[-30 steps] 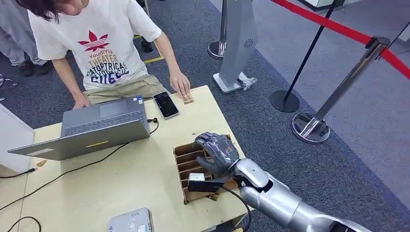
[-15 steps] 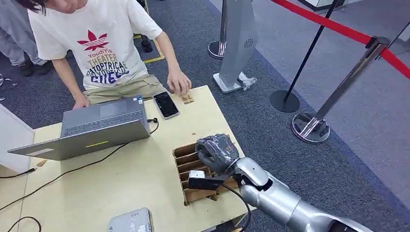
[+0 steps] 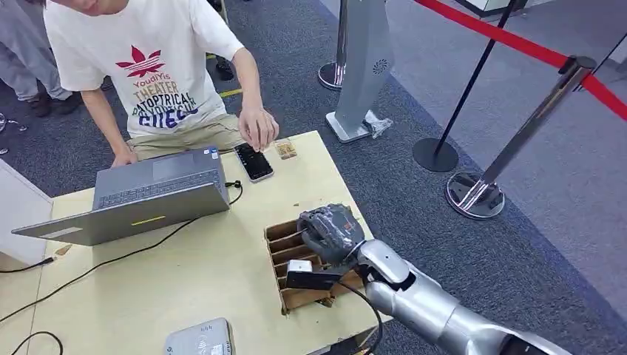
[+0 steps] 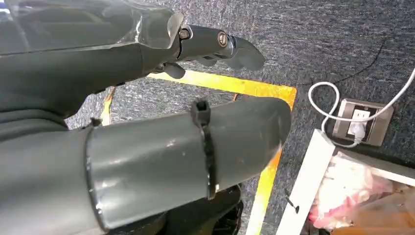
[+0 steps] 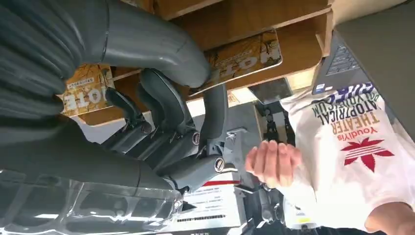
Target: Pass the card to the sensor for recognition and then transmit it.
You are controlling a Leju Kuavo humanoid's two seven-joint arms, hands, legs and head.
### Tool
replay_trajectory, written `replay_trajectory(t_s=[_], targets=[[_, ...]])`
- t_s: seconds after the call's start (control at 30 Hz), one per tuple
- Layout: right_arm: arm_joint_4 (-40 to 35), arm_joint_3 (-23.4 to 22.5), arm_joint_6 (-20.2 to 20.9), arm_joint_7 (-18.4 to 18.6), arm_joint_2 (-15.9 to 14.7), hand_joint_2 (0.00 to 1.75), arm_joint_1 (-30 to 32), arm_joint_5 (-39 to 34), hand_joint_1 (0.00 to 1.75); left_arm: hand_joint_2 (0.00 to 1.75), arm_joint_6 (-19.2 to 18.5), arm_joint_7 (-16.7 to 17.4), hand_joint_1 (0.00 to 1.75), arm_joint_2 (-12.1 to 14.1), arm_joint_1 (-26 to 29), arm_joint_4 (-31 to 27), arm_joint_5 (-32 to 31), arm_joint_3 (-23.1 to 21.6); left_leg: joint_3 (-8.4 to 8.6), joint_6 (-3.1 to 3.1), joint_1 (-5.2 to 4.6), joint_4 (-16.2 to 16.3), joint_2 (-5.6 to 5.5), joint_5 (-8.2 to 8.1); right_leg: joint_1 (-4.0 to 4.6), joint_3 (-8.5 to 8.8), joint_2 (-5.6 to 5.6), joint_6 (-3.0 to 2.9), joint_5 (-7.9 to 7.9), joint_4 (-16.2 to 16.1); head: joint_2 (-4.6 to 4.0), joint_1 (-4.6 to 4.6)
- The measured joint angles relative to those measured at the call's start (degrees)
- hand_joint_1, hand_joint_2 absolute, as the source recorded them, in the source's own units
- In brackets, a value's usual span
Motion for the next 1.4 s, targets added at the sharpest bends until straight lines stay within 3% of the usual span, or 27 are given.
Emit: replay_trajectory(t_s=[0.5, 1.13, 1.4], targets=[[-2.91, -0.57, -1.82, -0.44, 0.66, 1.75, -0.3, -1.31, 1.62, 0.0, -0.44, 0.48, 0.0, 0.15, -0.02, 0.0, -0.9, -0.04, 0.0, 0.0, 0.0, 0.0, 0.0, 0.0, 0.0, 0.0, 0.0, 0.0, 0.0, 0.0, 0.0, 0.0], [-7.69, -4.09, -5.42, -2.36, 6.01, 1.75, -4.26, -3.28, 1.61, 0.0, 0.72, 0.68, 0.0, -0.94, -0.93, 0.0, -1.33, -0.13, 0.01, -0.01, 0.0, 0.0, 0.0, 0.02, 0.0, 0.0, 0.01, 0.0, 0.01, 0.01, 0.0, 0.0], [-6.84, -5.68, -4.9, -4.59, 8.18, 1.75, -8.79, -6.78, 1.73, 0.0, 0.85, 0.83, 0.0, -0.94, -0.96, 0.0, -1.36, -0.15, 0.01, -0.02, 0.0, 0.0, 0.02, 0.04, 0.0, 0.0, 0.02, 0.0, 0.01, 0.02, 0.0, 0.0]])
